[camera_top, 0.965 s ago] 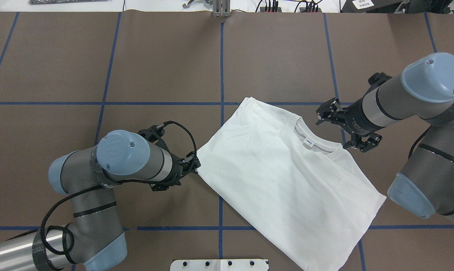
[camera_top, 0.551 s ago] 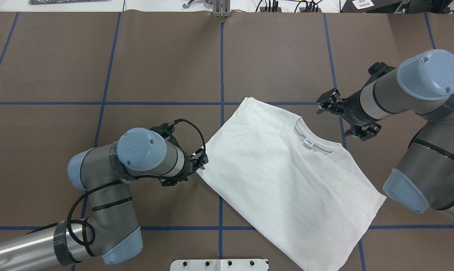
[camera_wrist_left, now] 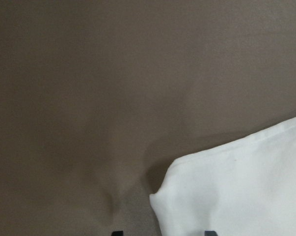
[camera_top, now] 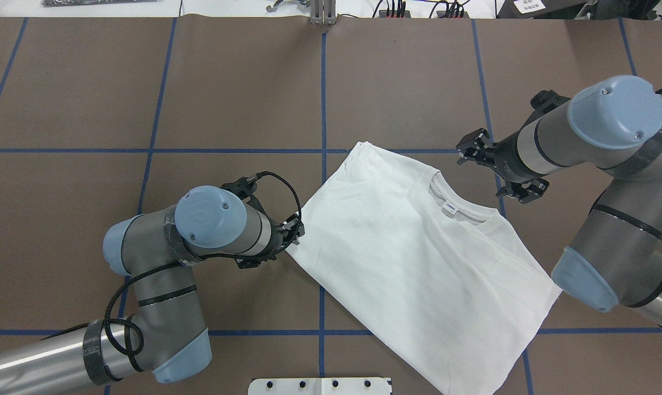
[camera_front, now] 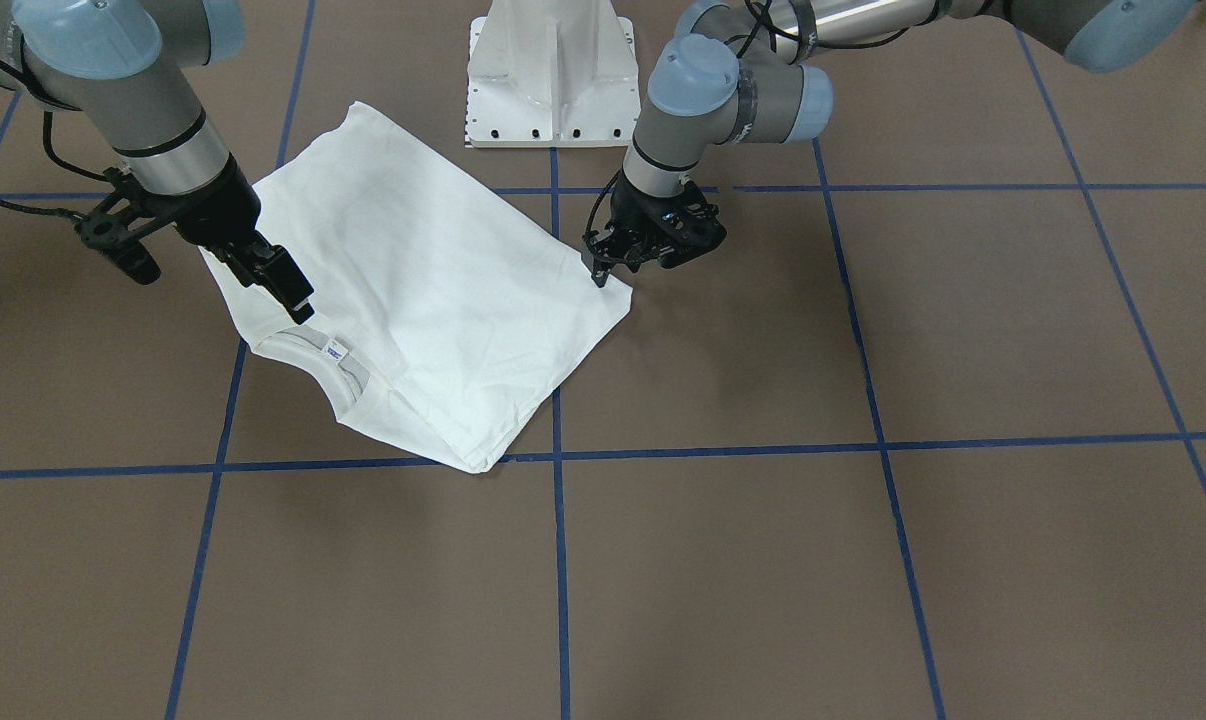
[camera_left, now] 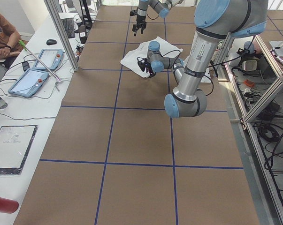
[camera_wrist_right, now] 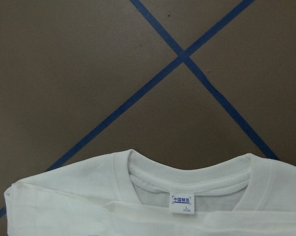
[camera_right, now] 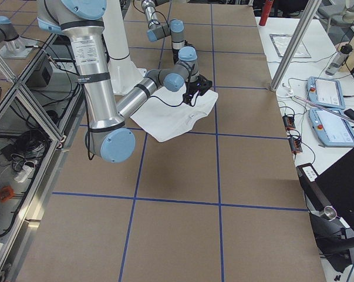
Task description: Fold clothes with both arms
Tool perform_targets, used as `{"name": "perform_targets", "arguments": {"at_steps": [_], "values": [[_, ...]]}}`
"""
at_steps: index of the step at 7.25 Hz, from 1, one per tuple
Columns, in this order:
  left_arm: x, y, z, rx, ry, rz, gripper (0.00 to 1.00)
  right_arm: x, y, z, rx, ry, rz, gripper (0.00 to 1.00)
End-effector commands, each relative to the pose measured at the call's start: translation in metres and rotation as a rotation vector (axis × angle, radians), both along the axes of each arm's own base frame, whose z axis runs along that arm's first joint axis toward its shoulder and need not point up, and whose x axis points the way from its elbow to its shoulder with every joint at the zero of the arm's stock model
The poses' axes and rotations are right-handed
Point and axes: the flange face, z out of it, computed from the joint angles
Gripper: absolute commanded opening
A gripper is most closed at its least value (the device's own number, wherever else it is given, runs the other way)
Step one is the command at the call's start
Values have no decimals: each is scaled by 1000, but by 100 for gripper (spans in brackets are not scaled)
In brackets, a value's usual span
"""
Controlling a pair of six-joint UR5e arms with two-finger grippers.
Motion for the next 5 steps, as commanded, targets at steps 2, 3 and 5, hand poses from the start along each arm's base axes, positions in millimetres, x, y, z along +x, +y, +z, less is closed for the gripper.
{"name": "perform_targets", "arguments": {"at_steps": [2, 3, 5], "values": [[1, -5, 1, 20, -2, -31, 57, -9, 6, -2, 14, 10, -3, 100], [4, -6, 5, 20, -3, -31, 57, -10, 5, -1, 13, 11, -3, 100], [4, -8, 7, 18, -8, -35, 43, -10, 5, -1, 11, 13, -3, 100]]}}
